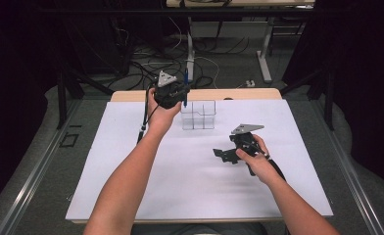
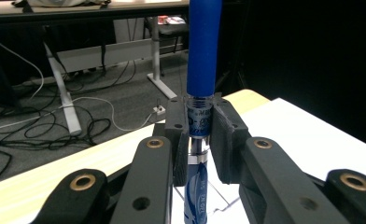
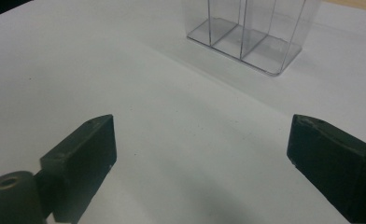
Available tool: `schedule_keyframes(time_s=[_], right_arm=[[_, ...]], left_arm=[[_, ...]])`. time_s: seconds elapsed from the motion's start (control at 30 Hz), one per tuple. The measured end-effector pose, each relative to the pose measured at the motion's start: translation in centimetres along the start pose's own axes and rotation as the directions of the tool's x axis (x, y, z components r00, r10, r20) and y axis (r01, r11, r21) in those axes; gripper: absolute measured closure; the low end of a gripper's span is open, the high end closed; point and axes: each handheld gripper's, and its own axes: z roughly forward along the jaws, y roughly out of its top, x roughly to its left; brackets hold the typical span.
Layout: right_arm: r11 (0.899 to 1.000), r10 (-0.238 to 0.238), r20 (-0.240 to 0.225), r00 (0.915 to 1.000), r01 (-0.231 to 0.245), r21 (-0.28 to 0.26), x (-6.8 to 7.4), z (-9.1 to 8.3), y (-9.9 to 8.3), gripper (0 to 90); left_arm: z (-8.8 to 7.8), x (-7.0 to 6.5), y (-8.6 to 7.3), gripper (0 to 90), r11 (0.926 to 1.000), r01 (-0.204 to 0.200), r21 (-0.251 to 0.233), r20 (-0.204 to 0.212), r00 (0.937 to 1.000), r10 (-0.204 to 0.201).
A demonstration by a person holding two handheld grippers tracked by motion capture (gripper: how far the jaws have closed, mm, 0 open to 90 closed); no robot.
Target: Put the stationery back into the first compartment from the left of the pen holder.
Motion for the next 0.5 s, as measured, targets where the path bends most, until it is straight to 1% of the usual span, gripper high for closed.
schedule_keyframes(time_s=[0.03, 0.07, 0.1, 0.2, 0.23, 0.3, 0.4, 0.47, 0.5], right_arm=[[1.0, -0.005, 0.001, 1.0, 0.005, 0.004, -0.1, 0.0, 0.0, 3.7], [1.0, -0.002, -0.003, 1.0, 0.002, -0.01, -0.1, 0.1, -0.1, 1.5], [1.0, -0.002, -0.007, 1.0, 0.002, -0.009, -0.1, 0.1, -0.1, 0.0], [1.0, 0.007, 0.002, 1.0, -0.007, 0.002, -0.1, 0.1, -0.2, 0.0], [1.0, 0.007, 0.001, 1.0, -0.007, -0.005, -0.1, 0.1, -0.2, 0.0], [1.0, 0.003, -0.003, 1.0, -0.003, -0.006, -0.2, 0.2, -0.2, 0.0], [1.0, 0.001, -0.001, 1.0, -0.001, -0.006, -0.2, 0.2, -0.3, 0.0], [1.0, 0.012, -0.003, 0.9999, -0.012, 0.004, -0.1, 0.2, -0.3, 0.0], [1.0, 0.01, -0.002, 0.9999, -0.01, 0.002, -0.1, 0.2, -0.4, 0.0]], left_arm=[[0.1, 0.1, -0.1, 78.6, 0.9999, 0.01, -0.004, -0.004, 0.9999, -0.01], [0.3, 0.3, -0.1, 78.6, 0.9997, 0.022, -0.007, -0.008, 0.9997, -0.022], [0.4, 0.3, -0.2, 78.6, 0.9996, 0.028, -0.009, -0.013, 0.9995, -0.028], [0.7, 0.6, -0.4, 78.6, 0.9991, 0.04, -0.017, -0.032, 0.9987, -0.04], [0.7, 0.6, -0.5, 78.6, 0.9991, 0.037, -0.02, -0.038, 0.9986, -0.037], [0.9, 0.7, -0.6, 78.6, 0.9986, 0.043, -0.03, -0.05, 0.9978, -0.044], [1.2, 0.9, -0.8, 78.6, 0.9971, 0.061, -0.045, -0.059, 0.9962, -0.064], [1.4, 0.9, -1.1, 78.7, 0.9964, 0.071, -0.047, -0.064, 0.9952, -0.074], [1.5, 0.9, -1.2, 78.6, 0.9962, 0.073, -0.047, -0.066, 0.9949, -0.076]])
